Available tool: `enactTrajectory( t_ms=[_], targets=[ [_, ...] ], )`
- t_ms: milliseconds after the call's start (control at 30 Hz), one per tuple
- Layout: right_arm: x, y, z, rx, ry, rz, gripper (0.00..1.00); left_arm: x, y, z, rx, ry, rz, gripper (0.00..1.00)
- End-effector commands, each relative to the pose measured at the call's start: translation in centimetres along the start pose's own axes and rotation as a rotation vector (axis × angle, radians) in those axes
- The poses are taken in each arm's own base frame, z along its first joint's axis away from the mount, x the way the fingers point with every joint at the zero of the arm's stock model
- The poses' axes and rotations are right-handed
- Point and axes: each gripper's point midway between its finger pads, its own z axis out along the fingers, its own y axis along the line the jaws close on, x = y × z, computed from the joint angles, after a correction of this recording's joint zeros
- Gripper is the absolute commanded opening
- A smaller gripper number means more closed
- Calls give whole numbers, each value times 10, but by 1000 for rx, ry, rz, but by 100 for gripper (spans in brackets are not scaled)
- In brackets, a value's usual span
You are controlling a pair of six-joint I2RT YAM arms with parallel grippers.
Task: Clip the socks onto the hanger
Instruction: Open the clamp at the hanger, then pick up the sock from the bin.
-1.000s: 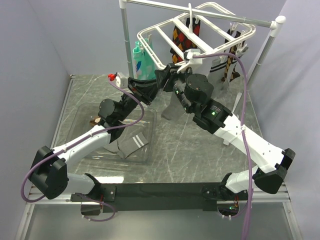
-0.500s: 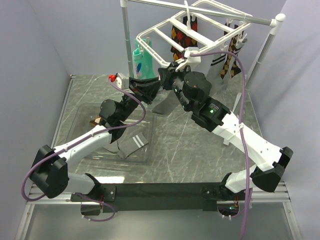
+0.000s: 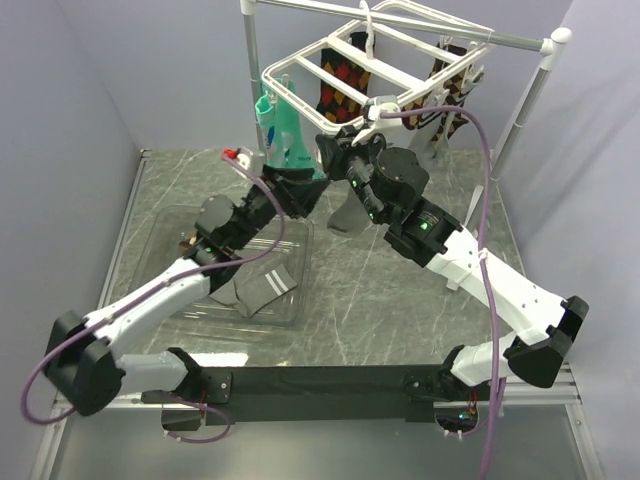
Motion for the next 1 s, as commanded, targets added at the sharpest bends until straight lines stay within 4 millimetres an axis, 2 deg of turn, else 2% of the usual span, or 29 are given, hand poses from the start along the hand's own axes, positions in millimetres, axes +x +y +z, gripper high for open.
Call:
enactTrajectory(
  t_ms=[0, 33, 67, 100, 133, 167, 200, 267, 300, 333, 400, 567, 733, 867, 933, 967],
  targets=[
    [-6, -7, -2, -25, -47, -42, 0, -14, 13, -26, -129, 42, -47, 60],
    [-10, -5, -2, -33, -74, -36, 0, -22, 16, -33, -165, 41, -53, 62],
    [-3, -7, -2, -35, -69, -45, 0, -31, 26, -37, -215, 40, -50, 62],
    [-2, -7, -2, -35, -73, -54, 0, -15, 40, -48, -291, 126, -59, 62],
    [-4, -6, -2, -40, -91, -49, 0, -22, 44, -50, -325, 136, -54, 63],
    [1, -8, -2, -43, -88, -62, 0, -18, 53, -57, -366, 181, -44, 63],
    [2, -7, -3, -48, -92, -65, 0, -2, 69, -71, -456, 263, -42, 63],
    [3, -8, -4, -52, -107, -63, 0, 0, 82, -81, -533, 315, -38, 63],
    [4, -9, -5, -52, -111, -64, 0, 8, 87, -87, -560, 355, -41, 63],
    [4, -8, -5, -58, -115, -62, 0, 23, 93, -101, -598, 425, -46, 63],
    [8, -9, -7, -59, -113, -57, 0, 37, 104, -117, -667, 477, -59, 63],
    [11, -8, -7, -60, -104, -30, 0, 86, 129, -162, -791, 610, -137, 61],
    [15, -6, -6, -70, -72, -25, 0, 130, 137, -174, -752, 759, -161, 59],
    [12, 0, -9, -99, -63, -6, 0, 171, 133, -174, -532, 971, -117, 54],
    [15, 1, -11, -108, -49, -3, 0, 191, 144, -181, -515, 1048, -99, 52],
    [14, 1, -11, -106, -48, 3, 0, 194, 150, -182, -509, 1056, -81, 52]
  ],
)
